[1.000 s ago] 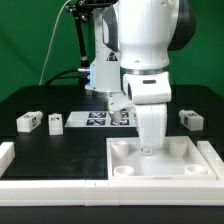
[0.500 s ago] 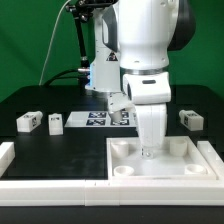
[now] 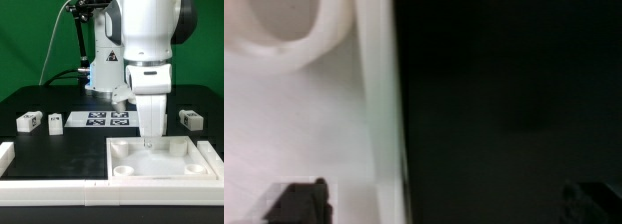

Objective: Assemble one leg

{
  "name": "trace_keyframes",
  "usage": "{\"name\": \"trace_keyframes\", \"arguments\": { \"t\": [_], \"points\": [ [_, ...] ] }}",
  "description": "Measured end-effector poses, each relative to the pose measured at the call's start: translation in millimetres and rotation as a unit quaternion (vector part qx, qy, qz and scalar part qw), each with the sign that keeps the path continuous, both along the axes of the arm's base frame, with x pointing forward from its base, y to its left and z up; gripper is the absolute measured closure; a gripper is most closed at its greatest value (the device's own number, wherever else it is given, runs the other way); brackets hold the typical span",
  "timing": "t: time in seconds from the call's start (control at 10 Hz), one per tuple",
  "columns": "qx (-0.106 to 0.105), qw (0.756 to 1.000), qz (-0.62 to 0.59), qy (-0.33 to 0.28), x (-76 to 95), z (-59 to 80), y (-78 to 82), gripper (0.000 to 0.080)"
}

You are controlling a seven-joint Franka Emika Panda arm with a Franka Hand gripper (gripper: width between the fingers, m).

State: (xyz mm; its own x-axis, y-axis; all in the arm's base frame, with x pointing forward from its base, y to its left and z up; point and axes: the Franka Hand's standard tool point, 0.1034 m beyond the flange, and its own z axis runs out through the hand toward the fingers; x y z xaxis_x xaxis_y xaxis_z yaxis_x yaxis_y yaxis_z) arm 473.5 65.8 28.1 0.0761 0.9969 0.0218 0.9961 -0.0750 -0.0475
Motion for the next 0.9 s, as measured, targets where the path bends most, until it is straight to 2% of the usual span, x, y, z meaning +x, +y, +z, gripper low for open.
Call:
{"name": "trace_keyframes", "arguments": {
  "t": [0.2,0.3,0.6,0.9],
  "points": [
    [-0.009,1.000,-0.026,-0.006,-10.3,26.0,13.0,0.0150],
    [-0.011,0.999,-0.032,-0.008,-10.5,33.1,14.9,0.0150],
    [-0.012,0.998,-0.058,-0.004,-11.8,28.8,14.0,0.0150],
    [-0.016,0.982,-0.186,-0.001,-12.0,28.7,15.0,0.0150]
  ]
}}
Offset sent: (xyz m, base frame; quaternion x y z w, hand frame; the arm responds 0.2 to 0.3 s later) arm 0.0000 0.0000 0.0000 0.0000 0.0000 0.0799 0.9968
